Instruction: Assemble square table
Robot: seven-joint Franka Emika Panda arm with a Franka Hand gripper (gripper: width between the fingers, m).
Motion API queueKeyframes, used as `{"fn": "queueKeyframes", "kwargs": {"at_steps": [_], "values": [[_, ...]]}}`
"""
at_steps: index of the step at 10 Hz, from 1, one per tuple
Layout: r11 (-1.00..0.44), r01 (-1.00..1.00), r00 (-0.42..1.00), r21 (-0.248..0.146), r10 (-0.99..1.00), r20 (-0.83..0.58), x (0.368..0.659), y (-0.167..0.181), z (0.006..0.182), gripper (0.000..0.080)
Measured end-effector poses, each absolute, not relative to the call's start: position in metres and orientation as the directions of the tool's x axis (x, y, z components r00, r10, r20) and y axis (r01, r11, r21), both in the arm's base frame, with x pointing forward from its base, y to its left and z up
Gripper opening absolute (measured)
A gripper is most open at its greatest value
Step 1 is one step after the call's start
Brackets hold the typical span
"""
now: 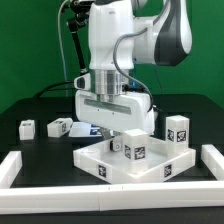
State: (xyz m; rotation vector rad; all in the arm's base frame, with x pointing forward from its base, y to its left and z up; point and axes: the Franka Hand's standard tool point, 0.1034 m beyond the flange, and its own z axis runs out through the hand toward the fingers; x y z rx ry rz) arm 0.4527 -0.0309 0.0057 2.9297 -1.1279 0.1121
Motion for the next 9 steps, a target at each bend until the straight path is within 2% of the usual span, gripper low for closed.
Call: {"fn": "queueKeyframes", "kwargs": {"at_steps": [2,5,7,9], "values": [[-0.836,-0.547,0.835,-0.041,-0.549,0.035,0.465,-0.058,0.009,0.0058],[-0.923,-0.385,0.922,-0.023,-0.386,0.034,0.465,-0.06,0.007,0.0058],[-0.99,-0.137,0.988,0.018,-0.135,0.07,0.474,-0.068,0.008,0.0058],[-0.988,0.14,0.984,0.063,0.146,0.1,0.49,-0.06,0.014,0.0058]]}}
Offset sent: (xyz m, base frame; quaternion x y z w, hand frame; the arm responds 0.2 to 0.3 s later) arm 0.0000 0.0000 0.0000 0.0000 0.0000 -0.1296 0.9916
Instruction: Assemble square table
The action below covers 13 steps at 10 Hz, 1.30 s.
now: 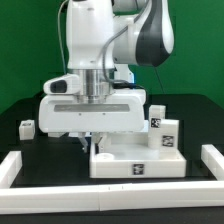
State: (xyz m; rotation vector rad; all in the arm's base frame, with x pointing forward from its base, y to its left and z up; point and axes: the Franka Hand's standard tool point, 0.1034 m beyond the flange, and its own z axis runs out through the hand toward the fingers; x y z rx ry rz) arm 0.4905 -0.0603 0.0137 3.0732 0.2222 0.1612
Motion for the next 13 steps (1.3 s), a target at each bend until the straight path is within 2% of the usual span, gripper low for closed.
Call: {"fn": "queueKeyframes", "kwargs": {"at_steps": [1,3,4,5,7,10,11,13], "values": [[-0.964,0.251,0.96,0.09,0.26,0.105,0.493,-0.056,0.015,0.0058],[-0.943,0.318,0.94,0.1,0.327,0.096,0.493,-0.061,0.015,0.0059],[-0.901,0.416,0.9,0.12,0.427,0.09,0.499,-0.059,0.016,0.0059],[-0.793,0.581,0.793,0.182,0.603,0.094,0.521,-0.051,0.019,0.0064],[-0.599,0.767,0.603,0.229,0.796,0.06,0.553,-0.043,0.026,0.0067],[-0.511,0.827,0.52,0.235,0.854,0.028,0.549,-0.047,0.025,0.0067],[-0.413,0.878,0.426,0.243,0.905,0.001,0.552,-0.046,0.026,0.0067],[-0.102,0.954,0.125,0.282,0.99,-0.066,0.583,-0.031,0.024,0.0069]]}}
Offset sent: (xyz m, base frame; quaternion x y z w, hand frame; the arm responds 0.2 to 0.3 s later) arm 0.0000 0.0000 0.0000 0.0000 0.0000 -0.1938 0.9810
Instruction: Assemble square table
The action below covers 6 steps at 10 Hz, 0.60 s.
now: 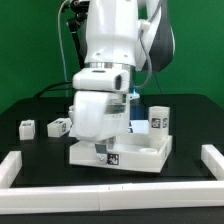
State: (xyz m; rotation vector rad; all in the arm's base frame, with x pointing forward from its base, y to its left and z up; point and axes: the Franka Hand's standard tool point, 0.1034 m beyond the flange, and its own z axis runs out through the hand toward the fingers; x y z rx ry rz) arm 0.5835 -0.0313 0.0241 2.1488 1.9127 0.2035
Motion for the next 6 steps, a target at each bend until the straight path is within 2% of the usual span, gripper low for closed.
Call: {"fn": "queueKeyframes", "kwargs": {"at_steps": [2,3,6], "values": [[0.095,0.95,-0.064,0.297,0.992,-0.112,0.601,0.0,0.024,0.0082],[0.133,0.947,-0.1,0.292,0.987,-0.127,0.601,-0.006,0.025,0.0082],[0.121,0.948,-0.088,0.294,0.989,-0.122,0.602,-0.003,0.023,0.0082]]}}
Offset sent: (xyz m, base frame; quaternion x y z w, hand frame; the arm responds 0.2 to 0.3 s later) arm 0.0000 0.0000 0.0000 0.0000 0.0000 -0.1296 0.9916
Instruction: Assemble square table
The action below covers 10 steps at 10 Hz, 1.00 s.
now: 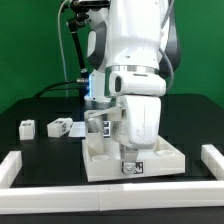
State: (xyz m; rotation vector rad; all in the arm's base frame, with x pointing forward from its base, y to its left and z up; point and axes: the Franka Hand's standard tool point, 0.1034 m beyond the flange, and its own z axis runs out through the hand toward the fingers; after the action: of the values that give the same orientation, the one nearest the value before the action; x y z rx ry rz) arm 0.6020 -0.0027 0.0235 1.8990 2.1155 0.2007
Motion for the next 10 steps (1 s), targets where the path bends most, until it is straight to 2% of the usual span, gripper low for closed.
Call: {"fn": "queueKeyframes", "kwargs": {"at_steps": [1,2,3,4,6,10], "values": [[0.123,0.949,-0.091,0.291,0.989,-0.119,0.607,0.007,0.023,0.0082],[0.1,0.957,-0.07,0.272,0.99,-0.12,0.617,0.015,0.023,0.0082],[0.09,0.958,-0.06,0.273,0.991,-0.116,0.631,0.024,0.023,0.0082],[0.083,0.964,-0.056,0.251,0.992,-0.114,0.633,0.031,0.02,0.0082],[0.049,0.969,-0.025,0.241,0.995,-0.1,0.633,0.046,0.02,0.0082],[0.008,0.984,0.013,0.18,0.993,-0.12,0.634,0.047,0.022,0.0076]]}}
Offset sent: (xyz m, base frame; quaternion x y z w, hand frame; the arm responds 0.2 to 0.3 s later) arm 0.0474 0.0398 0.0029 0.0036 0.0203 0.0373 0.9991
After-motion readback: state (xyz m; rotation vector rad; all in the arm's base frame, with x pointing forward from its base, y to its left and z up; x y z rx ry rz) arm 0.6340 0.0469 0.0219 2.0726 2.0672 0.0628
